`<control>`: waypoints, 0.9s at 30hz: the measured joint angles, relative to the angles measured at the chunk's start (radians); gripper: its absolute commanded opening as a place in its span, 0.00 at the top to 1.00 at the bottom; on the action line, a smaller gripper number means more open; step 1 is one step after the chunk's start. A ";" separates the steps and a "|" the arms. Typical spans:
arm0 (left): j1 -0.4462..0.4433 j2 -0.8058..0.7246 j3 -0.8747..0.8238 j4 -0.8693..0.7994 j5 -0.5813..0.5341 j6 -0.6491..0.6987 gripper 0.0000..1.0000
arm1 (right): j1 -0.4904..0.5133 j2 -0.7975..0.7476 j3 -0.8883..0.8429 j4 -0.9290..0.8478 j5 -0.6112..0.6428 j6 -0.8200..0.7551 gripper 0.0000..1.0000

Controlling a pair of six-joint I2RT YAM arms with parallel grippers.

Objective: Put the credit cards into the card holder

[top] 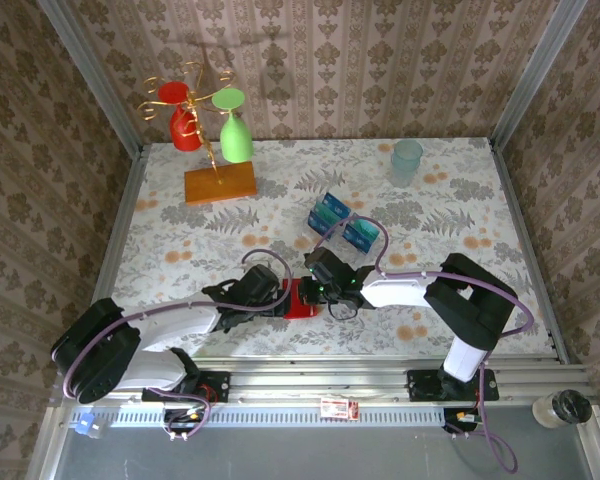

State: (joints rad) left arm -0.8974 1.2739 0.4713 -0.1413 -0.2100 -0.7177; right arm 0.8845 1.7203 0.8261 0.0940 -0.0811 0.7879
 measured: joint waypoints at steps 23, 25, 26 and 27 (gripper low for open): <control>-0.047 0.043 -0.004 0.034 -0.072 0.007 0.00 | -0.089 -0.028 0.007 -0.046 -0.148 0.028 1.00; -0.050 0.044 -0.004 0.035 -0.075 0.007 0.00 | -0.089 -0.028 0.003 -0.041 -0.156 0.028 1.00; -0.051 0.045 -0.004 0.036 -0.076 0.007 0.00 | -0.089 -0.028 -0.001 -0.039 -0.159 0.029 1.00; -0.051 0.046 -0.004 0.037 -0.077 0.007 0.00 | -0.089 -0.028 -0.005 -0.035 -0.161 0.030 1.00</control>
State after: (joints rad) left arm -0.9485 1.3201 0.4671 -0.1047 -0.2867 -0.7109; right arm 0.7956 1.6924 0.8215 0.0593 -0.2417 0.8177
